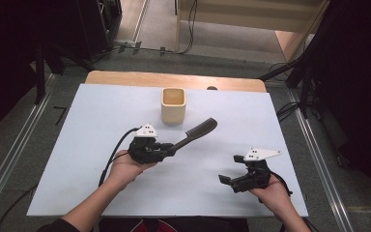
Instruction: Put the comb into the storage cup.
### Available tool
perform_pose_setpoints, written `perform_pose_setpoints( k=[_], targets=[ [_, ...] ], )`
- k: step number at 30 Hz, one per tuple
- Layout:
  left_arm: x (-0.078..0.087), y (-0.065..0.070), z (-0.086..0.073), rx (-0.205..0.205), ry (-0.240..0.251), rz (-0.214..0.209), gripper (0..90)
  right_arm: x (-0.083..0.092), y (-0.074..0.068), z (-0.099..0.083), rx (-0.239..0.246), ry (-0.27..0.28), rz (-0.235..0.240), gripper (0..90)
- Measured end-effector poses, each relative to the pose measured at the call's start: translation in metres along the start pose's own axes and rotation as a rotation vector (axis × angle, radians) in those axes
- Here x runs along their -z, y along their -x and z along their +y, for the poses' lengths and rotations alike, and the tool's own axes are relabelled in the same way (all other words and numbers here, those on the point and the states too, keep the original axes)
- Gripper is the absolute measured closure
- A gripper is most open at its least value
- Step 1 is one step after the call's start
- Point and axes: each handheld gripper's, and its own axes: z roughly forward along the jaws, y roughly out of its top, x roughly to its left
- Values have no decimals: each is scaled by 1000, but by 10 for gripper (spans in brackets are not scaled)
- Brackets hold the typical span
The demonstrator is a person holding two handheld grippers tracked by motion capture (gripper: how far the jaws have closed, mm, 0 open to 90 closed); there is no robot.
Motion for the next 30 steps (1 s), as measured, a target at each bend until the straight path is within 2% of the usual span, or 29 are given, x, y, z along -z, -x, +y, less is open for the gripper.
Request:
perform_pose_setpoints(
  k=[4,9,13,16,21,23,27,30],
  targets=[
    [-6,2,4,10,17,-6,734,1,-2,1,-6,7,6,0],
    [-13,5,10,16,52,8,734,2,-5,4,13,23,-3,0],
    [-22,10,14,1,72,13,734,7,-5,7,-4,75,0,0],
    [-30,14,15,-4,79,22,734,9,-4,8,-15,89,-4,0],
    [-43,17,18,9,117,35,734,12,-5,10,-42,118,-11,0],
    [-47,18,19,19,124,43,734,13,-6,12,-51,125,0,0],
    [-53,20,20,14,148,62,734,15,-9,16,-56,138,-7,0],
    [-55,23,22,19,184,77,734,17,-10,19,-66,153,-14,0]
  ],
)
